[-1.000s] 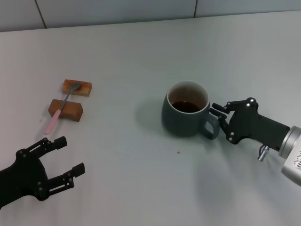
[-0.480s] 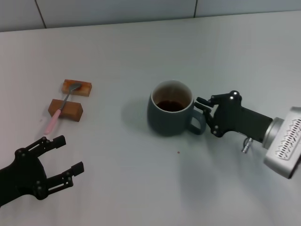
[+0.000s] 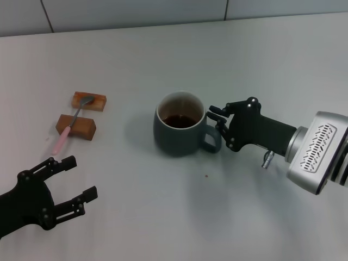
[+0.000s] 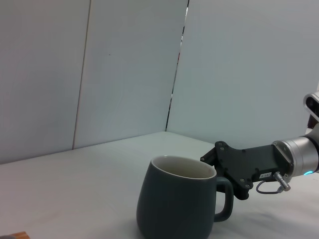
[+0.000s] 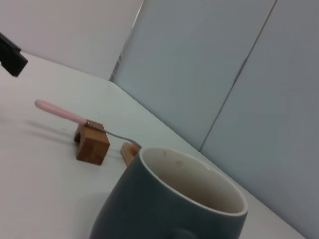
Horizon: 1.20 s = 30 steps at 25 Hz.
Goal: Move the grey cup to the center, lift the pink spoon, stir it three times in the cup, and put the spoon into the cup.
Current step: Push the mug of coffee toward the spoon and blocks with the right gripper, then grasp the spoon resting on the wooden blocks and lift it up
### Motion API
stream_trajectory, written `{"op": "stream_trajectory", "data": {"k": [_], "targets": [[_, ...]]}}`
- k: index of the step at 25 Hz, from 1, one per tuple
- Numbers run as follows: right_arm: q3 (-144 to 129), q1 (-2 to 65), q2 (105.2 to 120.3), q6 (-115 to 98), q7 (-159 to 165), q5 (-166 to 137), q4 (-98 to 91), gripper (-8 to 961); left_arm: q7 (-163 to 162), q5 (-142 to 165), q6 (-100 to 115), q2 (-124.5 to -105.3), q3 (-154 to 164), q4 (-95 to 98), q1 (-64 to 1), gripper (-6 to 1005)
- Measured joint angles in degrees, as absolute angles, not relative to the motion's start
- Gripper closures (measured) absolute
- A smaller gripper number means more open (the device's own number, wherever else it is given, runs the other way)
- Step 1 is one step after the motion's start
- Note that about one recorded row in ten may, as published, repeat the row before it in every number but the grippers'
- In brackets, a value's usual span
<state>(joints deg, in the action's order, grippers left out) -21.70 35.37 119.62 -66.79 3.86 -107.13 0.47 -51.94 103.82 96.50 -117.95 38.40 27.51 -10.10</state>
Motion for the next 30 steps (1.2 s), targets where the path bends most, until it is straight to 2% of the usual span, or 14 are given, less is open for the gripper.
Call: {"op": "stream_trajectory", "data": {"k": [16, 24, 30], "targets": [[-20.5, 38.7, 119.71, -65.5, 4.1, -107.1, 3.7, 846, -51.9, 103.8, 96.5, -117.95, 38.4, 27.5, -10.1, 154], [-12.2, 35.1, 119.25, -67.7, 7.7, -107.1, -0.1, 829, -51.8, 103.8, 96.3, -117.95, 38.3, 27.5, -10.3, 153], [-12.1, 31.1, 118.86, -76.3, 28.3, -107.6, -10.4, 817, -51.7, 103.8, 96.3, -117.95, 37.4, 27.5, -10.6, 153]]}}
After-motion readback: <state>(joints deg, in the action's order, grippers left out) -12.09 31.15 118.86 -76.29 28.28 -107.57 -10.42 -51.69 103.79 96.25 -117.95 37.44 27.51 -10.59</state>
